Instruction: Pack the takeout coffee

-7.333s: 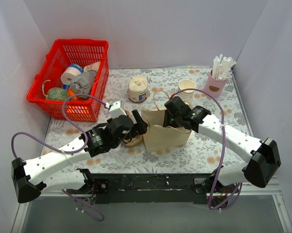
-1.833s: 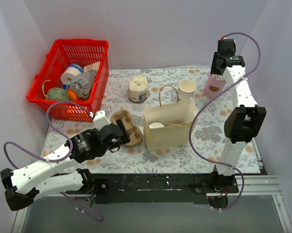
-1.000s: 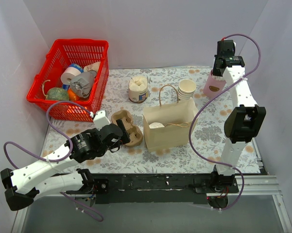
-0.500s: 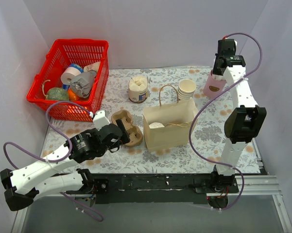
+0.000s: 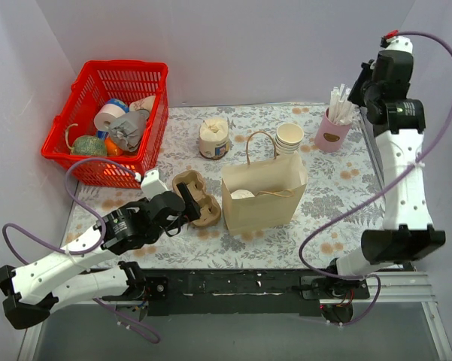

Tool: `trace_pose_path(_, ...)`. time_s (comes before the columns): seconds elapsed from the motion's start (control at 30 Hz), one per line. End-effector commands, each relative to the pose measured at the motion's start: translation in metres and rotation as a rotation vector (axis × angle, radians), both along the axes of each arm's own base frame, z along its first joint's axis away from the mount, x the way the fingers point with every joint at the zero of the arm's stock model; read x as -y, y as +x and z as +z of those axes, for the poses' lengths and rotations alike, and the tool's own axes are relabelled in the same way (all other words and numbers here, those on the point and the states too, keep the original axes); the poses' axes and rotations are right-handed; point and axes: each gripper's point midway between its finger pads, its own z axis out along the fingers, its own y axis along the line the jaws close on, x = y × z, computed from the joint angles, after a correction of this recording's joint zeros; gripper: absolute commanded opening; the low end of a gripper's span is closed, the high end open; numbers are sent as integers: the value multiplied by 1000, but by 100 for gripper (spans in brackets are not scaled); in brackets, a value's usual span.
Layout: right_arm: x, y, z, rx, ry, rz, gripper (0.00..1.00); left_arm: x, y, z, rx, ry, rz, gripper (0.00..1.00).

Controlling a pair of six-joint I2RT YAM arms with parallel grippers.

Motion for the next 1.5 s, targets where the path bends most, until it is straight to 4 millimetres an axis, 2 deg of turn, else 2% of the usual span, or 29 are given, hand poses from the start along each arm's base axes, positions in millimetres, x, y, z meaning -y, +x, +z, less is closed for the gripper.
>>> trace_pose_path(0.0, -27, -28, 63, 203, 89, 143, 1, 0, 7, 23, 62, -48, 14, 98)
trace_pose_path(0.03, -31, -41, 79, 245, 100, 167, 1, 0, 6, 23, 62, -48, 10, 98)
trace_pose_path(0.1, -48, -54, 97, 303, 140, 258, 1, 1, 6, 23, 64, -52, 8, 98)
trace_pose_path(0.13, -57, -70, 111, 348, 159, 313, 1, 1, 7, 23, 67, -56, 12, 98)
trace_pose_path(0.17, -70, -78, 111, 350, 186, 385, 1, 1, 7, 22, 66, -55, 10, 98)
trace_pose_path(0.2, -77, -85, 120, 382, 208, 418, 1, 2, 7, 23, 71, -65, 9, 98)
trace_pose_path(0.23, -82, -100, 132, 419, 219, 454, 1, 3, 7, 23, 72, -68, 8, 98)
trace_pose_path(0.27, -94, -108, 129, 416, 243, 525, 1, 4, 7, 24, 74, -74, 5, 98)
trace_pose_path(0.33, -108, -130, 143, 463, 278, 606, 1, 4, 7, 22, 74, -75, 3, 98)
trace_pose_path(0.4, -125, -147, 144, 454, 332, 710, 1, 4, 7, 21, 71, -74, 4, 98)
trace_pose_path(0.47, -137, -169, 154, 477, 364, 800, 1, 3, 6, 20, 69, -72, 6, 98)
trace_pose_path(0.5, -140, -172, 152, 479, 376, 820, 1, 3, 7, 19, 70, -72, 10, 98)
trace_pose_path(0.53, -142, -185, 159, 506, 374, 840, 1, 2, 7, 17, 67, -65, 11, 98)
trace_pose_path(0.63, -146, -206, 170, 549, 378, 883, 1, 3, 6, 15, 64, -69, 10, 98)
trace_pose_path(0.83, -159, -227, 161, 520, 439, 982, 1, 3, 7, 14, 65, -67, 13, 98)
trace_pose_path(1.17, -169, -239, 132, 443, 521, 1042, 1, 5, 6, 6, 53, -75, 13, 98)
trace_pose_path(1.3, -168, -237, 113, 408, 541, 1022, 1, 5, 6, 5, 46, -67, 12, 98)
trace_pose_path(1.47, -165, -211, 77, 316, 584, 950, 1, 5, 5, 2, 39, -67, 16, 98)
